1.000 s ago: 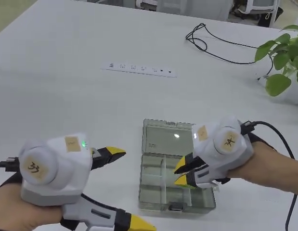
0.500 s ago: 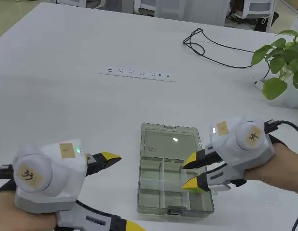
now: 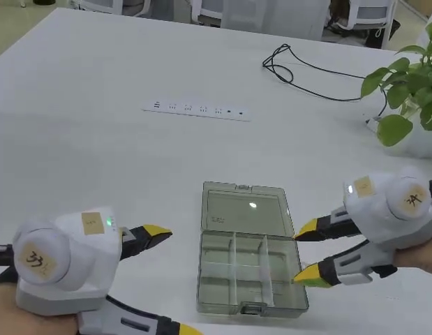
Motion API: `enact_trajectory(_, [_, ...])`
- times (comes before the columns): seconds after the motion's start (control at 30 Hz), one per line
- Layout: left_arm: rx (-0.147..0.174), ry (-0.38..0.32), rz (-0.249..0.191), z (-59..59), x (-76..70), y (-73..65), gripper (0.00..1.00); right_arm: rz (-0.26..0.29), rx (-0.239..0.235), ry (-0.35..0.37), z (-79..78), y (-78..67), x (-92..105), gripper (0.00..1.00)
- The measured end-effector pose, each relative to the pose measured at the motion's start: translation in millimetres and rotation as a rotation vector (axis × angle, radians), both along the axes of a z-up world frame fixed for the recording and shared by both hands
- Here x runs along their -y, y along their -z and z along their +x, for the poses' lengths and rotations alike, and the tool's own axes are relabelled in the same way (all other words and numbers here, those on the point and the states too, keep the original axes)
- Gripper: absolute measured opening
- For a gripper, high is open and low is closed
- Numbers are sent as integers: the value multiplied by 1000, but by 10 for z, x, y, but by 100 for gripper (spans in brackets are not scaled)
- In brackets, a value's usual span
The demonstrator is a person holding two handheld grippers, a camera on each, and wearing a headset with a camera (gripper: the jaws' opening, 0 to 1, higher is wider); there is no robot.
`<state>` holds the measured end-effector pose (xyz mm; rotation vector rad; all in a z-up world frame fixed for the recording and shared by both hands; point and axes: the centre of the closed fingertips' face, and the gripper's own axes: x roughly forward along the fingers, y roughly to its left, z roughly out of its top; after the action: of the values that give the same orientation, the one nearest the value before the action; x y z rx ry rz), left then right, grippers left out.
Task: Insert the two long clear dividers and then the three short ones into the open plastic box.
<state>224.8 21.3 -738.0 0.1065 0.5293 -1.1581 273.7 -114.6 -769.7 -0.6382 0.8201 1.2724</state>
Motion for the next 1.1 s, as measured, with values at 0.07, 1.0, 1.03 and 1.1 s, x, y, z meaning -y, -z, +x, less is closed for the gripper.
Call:
enact_trajectory(0.07, [-1, -1, -2, 5, -1, -1, 99, -7, -1, 4, -7, 3, 71, 44])
enact_trajectory(1.0, [-15, -5, 3, 31, -3, 45, 99, -177, -45, 48, -48, 259, 1127, 58])
enact_trajectory(1.03, [-15, -5, 4, 31, -4, 46, 99, -183, -48, 46, -54, 272, 1149, 58])
enact_trajectory(1.1, [-18, -6, 4, 33, -8, 51, 99, -204, -46, 29, -70, 310, 1204, 58])
